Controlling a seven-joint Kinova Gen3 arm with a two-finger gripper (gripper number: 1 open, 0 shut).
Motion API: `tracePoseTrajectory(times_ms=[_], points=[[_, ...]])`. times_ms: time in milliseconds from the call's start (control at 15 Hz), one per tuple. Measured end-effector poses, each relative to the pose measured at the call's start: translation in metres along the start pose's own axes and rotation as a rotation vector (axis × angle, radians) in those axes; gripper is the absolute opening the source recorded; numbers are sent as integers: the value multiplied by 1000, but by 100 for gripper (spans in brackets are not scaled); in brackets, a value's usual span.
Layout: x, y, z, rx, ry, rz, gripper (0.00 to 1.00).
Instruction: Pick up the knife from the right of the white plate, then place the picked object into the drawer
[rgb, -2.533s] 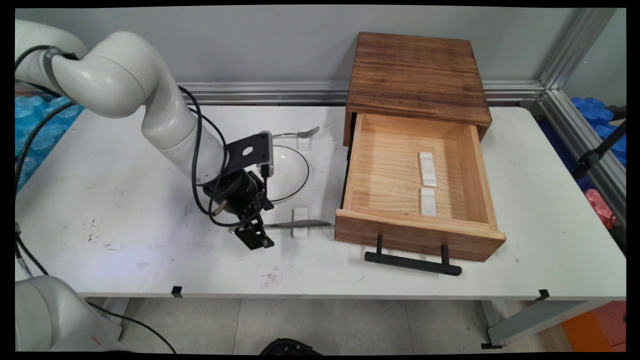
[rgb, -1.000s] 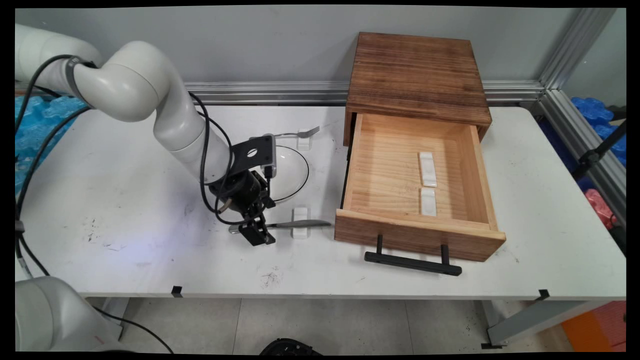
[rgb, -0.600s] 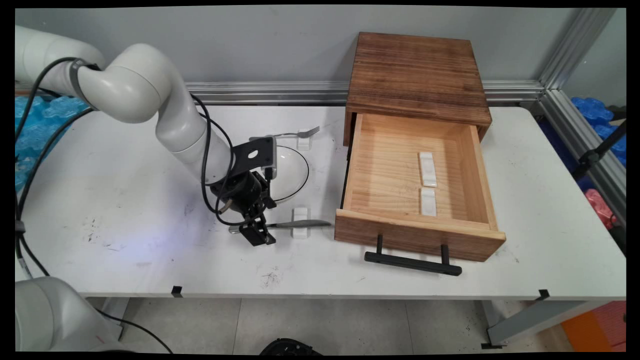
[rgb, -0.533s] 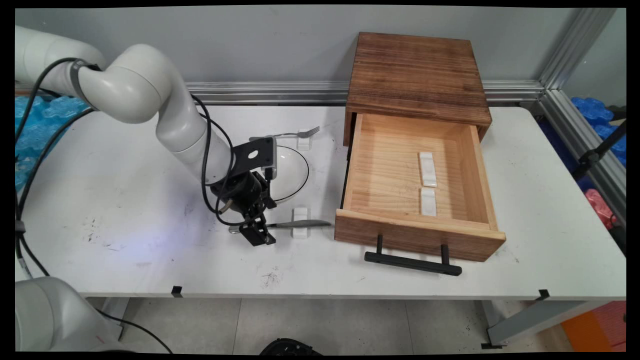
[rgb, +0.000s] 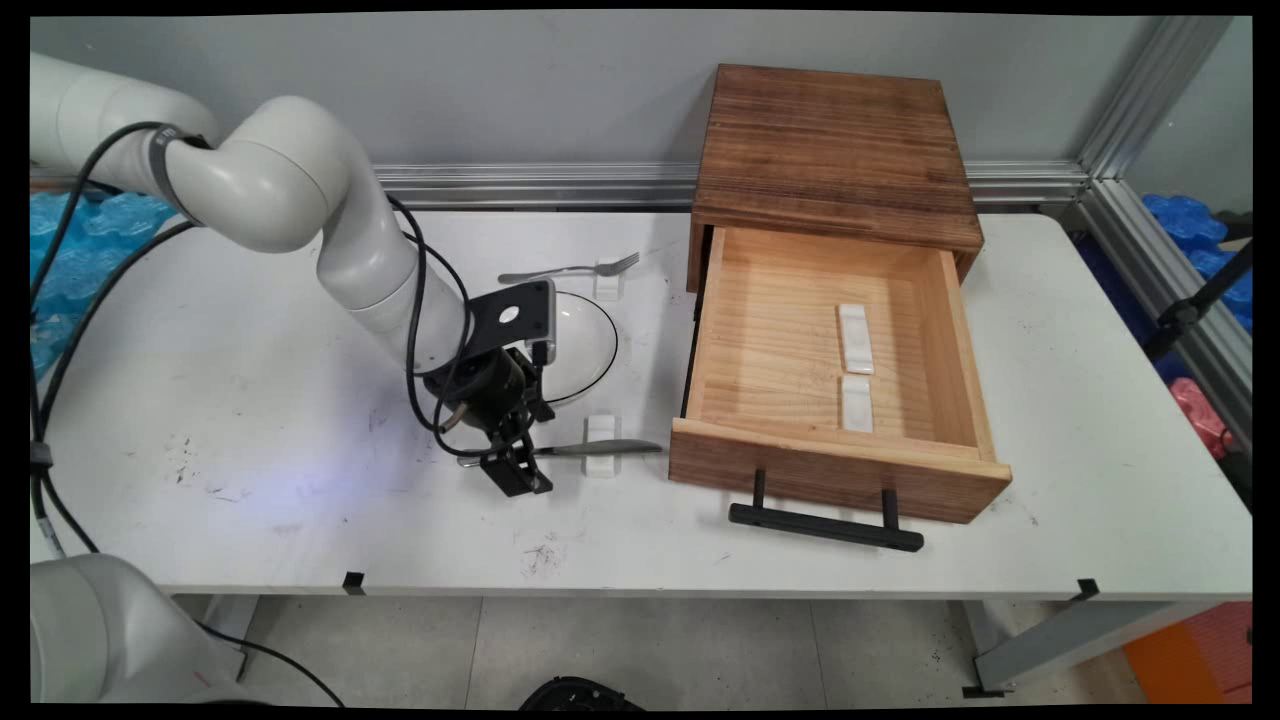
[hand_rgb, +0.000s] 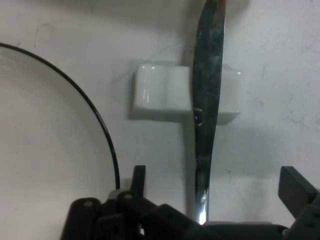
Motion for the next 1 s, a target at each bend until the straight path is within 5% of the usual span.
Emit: tracePoseTrajectory(times_ms=[67, 133, 1000], points=[[0, 0, 0, -1, 0, 1, 100], [0, 0, 1, -1, -1, 2, 0], [-1, 3, -3, -2, -3, 19, 0]])
